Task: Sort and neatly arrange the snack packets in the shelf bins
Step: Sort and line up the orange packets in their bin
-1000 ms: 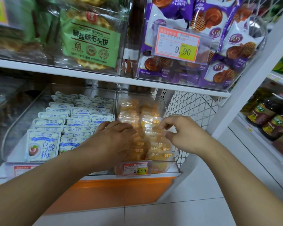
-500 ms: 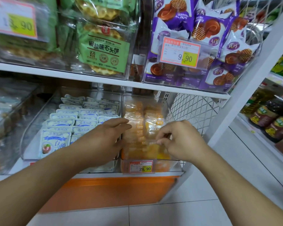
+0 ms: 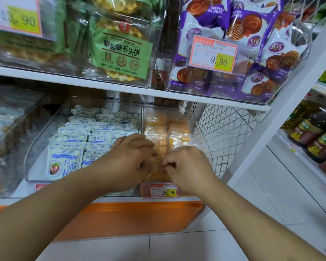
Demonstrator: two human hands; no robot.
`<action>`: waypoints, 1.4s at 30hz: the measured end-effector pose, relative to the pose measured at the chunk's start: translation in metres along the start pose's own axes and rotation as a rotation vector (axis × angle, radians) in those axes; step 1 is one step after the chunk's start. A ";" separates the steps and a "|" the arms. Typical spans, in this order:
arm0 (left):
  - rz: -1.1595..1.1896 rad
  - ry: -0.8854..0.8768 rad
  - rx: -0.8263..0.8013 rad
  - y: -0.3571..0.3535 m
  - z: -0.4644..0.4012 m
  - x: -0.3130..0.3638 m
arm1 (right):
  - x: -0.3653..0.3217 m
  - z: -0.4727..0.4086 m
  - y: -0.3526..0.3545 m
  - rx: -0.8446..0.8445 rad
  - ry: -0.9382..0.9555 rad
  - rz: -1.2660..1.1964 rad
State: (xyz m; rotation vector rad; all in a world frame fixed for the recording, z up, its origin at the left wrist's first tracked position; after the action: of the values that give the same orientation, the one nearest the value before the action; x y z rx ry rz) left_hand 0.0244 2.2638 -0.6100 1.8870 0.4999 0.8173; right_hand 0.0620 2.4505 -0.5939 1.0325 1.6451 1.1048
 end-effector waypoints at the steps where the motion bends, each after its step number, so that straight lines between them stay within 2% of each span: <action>1: -0.024 -0.005 -0.014 -0.002 0.000 0.000 | 0.001 0.000 0.000 -0.005 -0.003 -0.002; 5: -0.158 -0.011 -0.077 -0.009 0.001 -0.001 | 0.003 0.000 -0.008 -0.022 -0.006 -0.010; 13: -0.271 0.029 -0.031 -0.012 -0.003 0.004 | 0.020 0.000 0.004 0.000 0.020 -0.101; 15: -0.304 0.034 -0.022 -0.012 -0.005 0.006 | 0.036 -0.001 0.014 -0.023 0.021 -0.052; 20: -0.313 0.033 0.002 -0.011 -0.015 0.010 | 0.062 0.004 0.013 -0.235 -0.030 0.249; 26: -0.364 0.036 -0.010 -0.009 -0.022 0.009 | 0.064 0.000 0.014 -0.201 -0.069 0.272; 34: -0.215 0.027 -0.111 -0.003 -0.020 0.012 | 0.078 0.006 0.029 -0.390 -0.144 -0.128; 37: -0.232 -0.093 -0.076 -0.002 -0.019 0.022 | 0.076 0.006 0.033 -0.429 -0.108 -0.123; 42: -0.104 -0.093 -0.158 -0.012 -0.017 0.016 | 0.074 0.003 0.037 -0.472 -0.085 -0.036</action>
State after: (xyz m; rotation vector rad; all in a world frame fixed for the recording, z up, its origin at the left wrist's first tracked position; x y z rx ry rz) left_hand 0.0233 2.2903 -0.6103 1.7298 0.4583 0.6775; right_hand 0.0505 2.5300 -0.5751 0.7266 1.2456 1.3235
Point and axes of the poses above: each hand's wrist, its own z-axis away from the middle knuckle, its own y-axis out of the back of the hand, x = y × z, the point moved 3 cm from there along -z, towards the middle knuckle, and after that the axes turned 1 degree about y, right-handed, at the moved point
